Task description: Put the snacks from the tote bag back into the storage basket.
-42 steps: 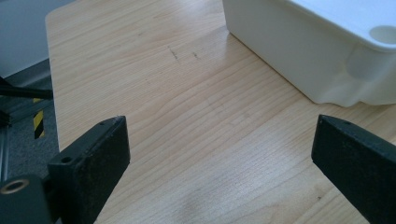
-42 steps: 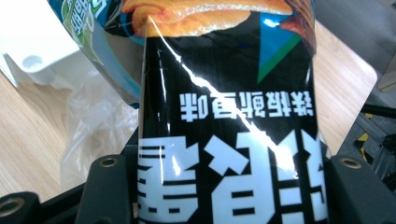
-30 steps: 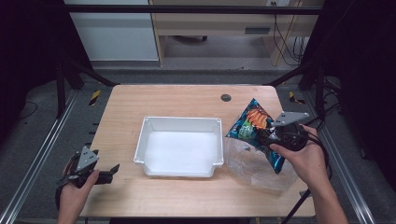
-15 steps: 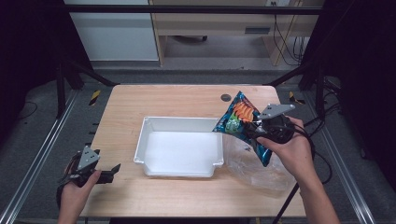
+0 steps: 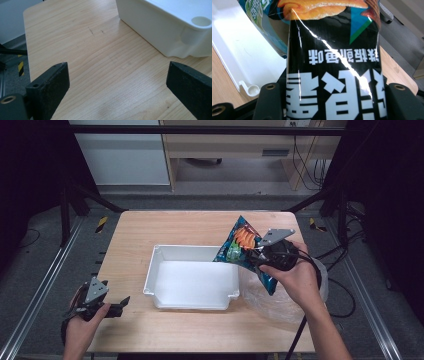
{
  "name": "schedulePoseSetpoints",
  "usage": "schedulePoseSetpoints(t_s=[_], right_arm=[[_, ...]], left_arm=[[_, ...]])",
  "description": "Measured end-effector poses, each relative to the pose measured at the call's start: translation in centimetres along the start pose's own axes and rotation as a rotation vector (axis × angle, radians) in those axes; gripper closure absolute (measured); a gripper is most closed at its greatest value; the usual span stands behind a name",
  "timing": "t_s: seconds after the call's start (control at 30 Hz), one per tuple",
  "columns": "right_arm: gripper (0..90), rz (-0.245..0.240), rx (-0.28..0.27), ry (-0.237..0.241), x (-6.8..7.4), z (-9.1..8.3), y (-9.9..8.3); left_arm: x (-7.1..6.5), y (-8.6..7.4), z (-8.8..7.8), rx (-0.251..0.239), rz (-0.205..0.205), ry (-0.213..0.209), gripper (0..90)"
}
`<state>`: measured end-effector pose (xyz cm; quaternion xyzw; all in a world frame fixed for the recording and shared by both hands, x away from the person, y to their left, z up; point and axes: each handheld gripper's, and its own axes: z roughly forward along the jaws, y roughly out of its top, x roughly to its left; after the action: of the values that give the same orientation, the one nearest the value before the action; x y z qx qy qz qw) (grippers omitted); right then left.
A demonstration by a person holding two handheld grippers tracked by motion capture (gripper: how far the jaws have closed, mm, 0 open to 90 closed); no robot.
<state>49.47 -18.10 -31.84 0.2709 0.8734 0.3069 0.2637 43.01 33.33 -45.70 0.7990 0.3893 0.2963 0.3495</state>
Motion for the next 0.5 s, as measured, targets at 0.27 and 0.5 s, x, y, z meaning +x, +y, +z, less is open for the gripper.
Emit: schedulePoseSetpoints(t_s=[0.27, 0.5], right_arm=[[41.9, -0.02, -0.025, 0.015, 0.5, 0.6, 1.7], [41.9, -0.04, -0.037, 0.033, 1.1, 2.3, 2.7]], left_arm=[[-0.2, 0.0, 0.3, -0.003, 0.007, -0.005, 4.3], [-1.0, 0.5, 0.4, -0.019, 0.078, -0.025, 3.9]])
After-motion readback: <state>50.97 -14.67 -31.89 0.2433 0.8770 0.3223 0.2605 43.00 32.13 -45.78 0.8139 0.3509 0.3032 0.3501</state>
